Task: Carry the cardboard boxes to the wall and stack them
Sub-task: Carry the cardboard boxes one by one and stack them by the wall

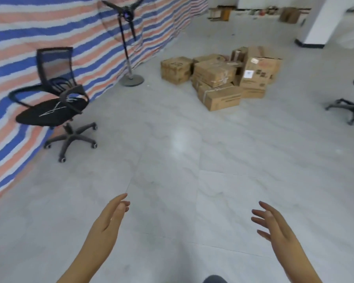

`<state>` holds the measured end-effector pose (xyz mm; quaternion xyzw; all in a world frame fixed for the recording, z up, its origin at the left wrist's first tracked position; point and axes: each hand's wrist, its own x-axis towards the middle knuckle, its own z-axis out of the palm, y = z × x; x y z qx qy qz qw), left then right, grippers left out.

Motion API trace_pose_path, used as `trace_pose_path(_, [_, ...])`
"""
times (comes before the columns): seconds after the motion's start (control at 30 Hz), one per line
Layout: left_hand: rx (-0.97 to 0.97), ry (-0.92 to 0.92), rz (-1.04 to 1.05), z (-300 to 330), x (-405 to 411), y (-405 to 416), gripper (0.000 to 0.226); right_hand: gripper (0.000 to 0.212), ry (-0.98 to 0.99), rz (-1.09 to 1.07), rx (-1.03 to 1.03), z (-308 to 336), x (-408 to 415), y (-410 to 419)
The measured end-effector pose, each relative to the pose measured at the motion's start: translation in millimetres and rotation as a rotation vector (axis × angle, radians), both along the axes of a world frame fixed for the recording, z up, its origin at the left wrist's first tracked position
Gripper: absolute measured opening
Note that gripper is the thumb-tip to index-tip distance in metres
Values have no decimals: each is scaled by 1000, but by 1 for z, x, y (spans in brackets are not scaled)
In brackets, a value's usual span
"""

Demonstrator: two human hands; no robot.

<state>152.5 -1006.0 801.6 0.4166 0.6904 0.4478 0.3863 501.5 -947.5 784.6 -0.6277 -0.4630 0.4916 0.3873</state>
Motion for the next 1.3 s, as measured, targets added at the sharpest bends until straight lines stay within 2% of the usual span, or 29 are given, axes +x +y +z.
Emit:
trace_pose_path(0.03, [11, -2, -24, 1, -2, 16, 45, 32, 19, -14, -2, 1, -3, 4])
trace_pose_path(0.13, [52, -38, -41, -2, -1, 58, 41, 89, 14, -70, -14, -2, -4, 19])
trace_pose_path(0.17, [49, -53, -44, -5, 1, 70, 40, 99, 15, -112, -22, -6, -1, 25])
trace_pose_path(0.37, [-11, -89, -26, -30, 15, 144, 30, 104, 40, -235, -63, -5, 21, 97])
trace_pose_path(0.53, [2, -79, 70, -34, 24, 236, 26, 105, 38, -210, -26, 0, 46, 210])
trace_pose_path(0.67, [67, -95, 161, -22, 48, 330, 27, 99, 6, -153, 57, 15, 72, 314])
trace_pose_path(0.77, [101, -122, 144, -16, 76, 396, 25, 90, 1, -114, 107, 23, 93, 384])
trace_pose_path(0.87, [111, -166, 106, -14, 98, 445, 19, 43, 47, -75, 90, 22, 101, 436])
trace_pose_path(0.9, [105, -169, 99, -15, 104, 462, 19, 37, 46, -66, 87, 18, 104, 453])
trace_pose_path(0.97, [79, -175, 110, -22, 111, 496, 22, 36, 19, -63, 61, 10, 110, 490])
trace_pose_path(1.03, [49, -171, 122, -31, 114, 531, 26, 26, 5, -62, 35, 2, 114, 526])
trace_pose_path(1.3, [37, -107, 25, -36, 111, 734, 24, 27, -40, -179, 18, -11, 134, 696])
